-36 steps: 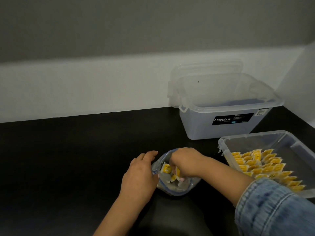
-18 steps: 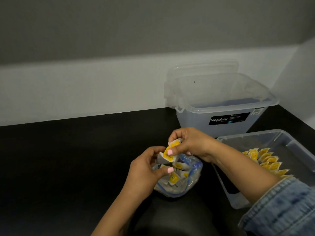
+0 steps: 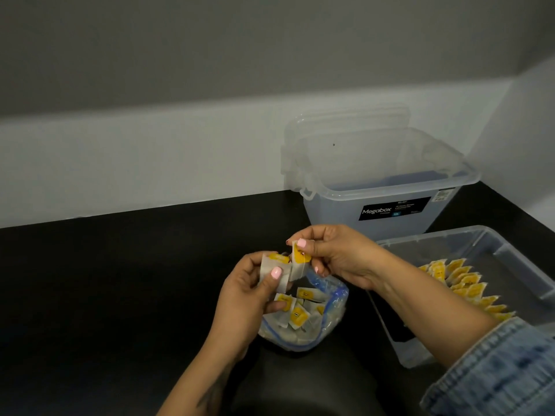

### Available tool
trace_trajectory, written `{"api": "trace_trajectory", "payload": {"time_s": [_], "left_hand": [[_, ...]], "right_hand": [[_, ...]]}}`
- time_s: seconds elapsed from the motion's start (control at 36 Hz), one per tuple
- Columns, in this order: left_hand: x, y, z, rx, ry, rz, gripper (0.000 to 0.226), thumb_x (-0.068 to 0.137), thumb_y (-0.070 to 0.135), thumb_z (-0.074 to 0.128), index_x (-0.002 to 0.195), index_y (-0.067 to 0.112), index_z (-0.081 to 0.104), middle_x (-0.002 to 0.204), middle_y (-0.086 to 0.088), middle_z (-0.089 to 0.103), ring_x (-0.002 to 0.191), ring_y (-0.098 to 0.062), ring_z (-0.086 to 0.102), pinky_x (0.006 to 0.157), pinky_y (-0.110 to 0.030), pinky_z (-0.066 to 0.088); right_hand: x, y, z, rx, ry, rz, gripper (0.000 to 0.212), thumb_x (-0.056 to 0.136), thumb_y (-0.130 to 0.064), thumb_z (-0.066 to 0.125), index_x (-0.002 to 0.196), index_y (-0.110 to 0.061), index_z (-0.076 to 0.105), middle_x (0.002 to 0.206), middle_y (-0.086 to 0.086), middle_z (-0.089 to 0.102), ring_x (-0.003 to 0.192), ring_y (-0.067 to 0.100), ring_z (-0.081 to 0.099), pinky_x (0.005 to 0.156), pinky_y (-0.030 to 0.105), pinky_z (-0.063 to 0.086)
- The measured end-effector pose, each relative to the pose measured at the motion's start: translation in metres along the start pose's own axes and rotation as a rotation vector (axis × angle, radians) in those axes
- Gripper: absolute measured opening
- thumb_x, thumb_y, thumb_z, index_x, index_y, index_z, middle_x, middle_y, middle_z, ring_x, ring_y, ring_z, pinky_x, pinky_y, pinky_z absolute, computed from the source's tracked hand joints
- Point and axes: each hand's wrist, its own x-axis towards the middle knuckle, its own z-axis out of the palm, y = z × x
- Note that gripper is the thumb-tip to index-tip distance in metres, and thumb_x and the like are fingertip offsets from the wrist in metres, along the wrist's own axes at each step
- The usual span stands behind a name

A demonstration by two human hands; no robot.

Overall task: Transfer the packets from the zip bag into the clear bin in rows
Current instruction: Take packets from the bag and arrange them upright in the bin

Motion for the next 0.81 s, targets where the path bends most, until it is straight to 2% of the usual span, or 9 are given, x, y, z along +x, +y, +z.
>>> {"api": "trace_trajectory", "payload": {"time_s": [0.08,0.14,0.28,0.39,0.44,0.53,0.64,0.75,0.81], "left_hand": [[0.001,0.002,0.005,-0.049,-0.007,-0.002,0.033,0.090,0.016,0.056,0.118,0.035,0.053,0.102,0.003,0.071,0.091,-0.019,0.070,0.061,-0.026,0.056],[0.002,0.004,0.009,-0.074,-0.021,-0.008,0.035,0.091,0.017,0.054,0.119,0.037,0.052,0.103,0.003,0.070,0.091,-0.019,0.070,0.060,-0.026,0.056],[0.003,0.004,0.028,-0.066,-0.059,-0.023,0.021,0.086,0.023,0.055,0.104,0.029,0.063,0.094,-0.001,0.071,0.086,-0.015,0.071,0.061,-0.025,0.056],[0.005,0.002,0.048,-0.043,-0.057,-0.013,0.016,0.087,0.022,0.054,0.099,0.022,0.065,0.091,-0.002,0.071,0.087,-0.016,0.070,0.062,-0.024,0.057],[0.007,0.002,0.059,-0.041,-0.053,-0.011,0.015,0.088,0.019,0.054,0.098,0.019,0.065,0.095,-0.006,0.069,0.086,-0.016,0.068,0.061,-0.024,0.056],[0.007,0.001,0.078,-0.044,-0.040,-0.024,0.015,0.089,0.015,0.054,0.100,0.016,0.064,0.098,-0.003,0.068,0.085,-0.012,0.068,0.060,-0.019,0.055],[0.008,-0.001,0.100,-0.061,-0.030,-0.037,0.015,0.086,0.016,0.056,0.097,0.021,0.065,0.095,0.003,0.069,0.087,-0.011,0.069,0.062,-0.021,0.056],[0.007,0.000,0.123,-0.057,-0.056,-0.007,0.014,0.087,0.014,0.054,0.093,0.020,0.065,0.084,0.007,0.072,0.078,-0.006,0.068,0.063,-0.022,0.057],[0.006,0.000,0.133,-0.059,-0.082,0.008,0.013,0.086,0.015,0.054,0.093,0.018,0.065,0.082,0.009,0.072,0.077,-0.004,0.068,0.065,-0.021,0.057]], "right_hand": [[-0.005,0.000,-0.004,-0.048,0.000,0.000,0.011,0.092,-0.012,0.057,0.092,-0.014,0.067,0.072,0.002,0.068,0.043,0.006,0.048,0.046,0.017,0.038],[-0.010,-0.002,-0.009,-0.102,0.012,-0.012,0.009,0.092,-0.014,0.058,0.090,-0.015,0.067,0.076,0.003,0.068,0.043,0.005,0.048,0.047,0.018,0.037],[-0.029,-0.013,-0.032,-0.322,0.036,-0.091,0.010,0.089,-0.016,0.063,0.084,-0.021,0.070,0.073,-0.006,0.069,0.046,0.004,0.046,0.046,0.015,0.036],[-0.052,-0.026,-0.061,-0.535,0.080,-0.146,0.010,0.085,-0.018,0.068,0.083,-0.026,0.073,0.074,-0.016,0.070,0.060,-0.008,0.059,0.052,0.005,0.040],[-0.064,-0.031,-0.080,-0.607,0.095,-0.165,0.008,0.082,-0.020,0.071,0.083,-0.027,0.073,0.080,-0.014,0.071,0.072,-0.010,0.062,0.058,0.003,0.042],[-0.082,-0.035,-0.109,-0.745,0.129,-0.172,0.008,0.078,-0.021,0.075,0.080,-0.029,0.073,0.077,-0.012,0.072,0.069,-0.005,0.062,0.062,0.007,0.044],[-0.100,-0.031,-0.144,-0.939,0.163,-0.108,0.006,0.075,-0.026,0.078,0.076,-0.028,0.073,0.075,-0.011,0.071,0.072,0.001,0.064,0.070,0.021,0.051],[-0.111,-0.016,-0.168,-1.123,0.127,0.028,0.006,0.078,-0.029,0.075,0.078,-0.033,0.070,0.079,-0.015,0.069,0.075,-0.005,0.063,0.067,0.013,0.045],[-0.113,-0.005,-0.177,-1.201,0.101,0.081,0.009,0.080,-0.028,0.073,0.077,-0.034,0.068,0.079,-0.016,0.067,0.077,-0.004,0.062,0.072,0.015,0.047]]}}
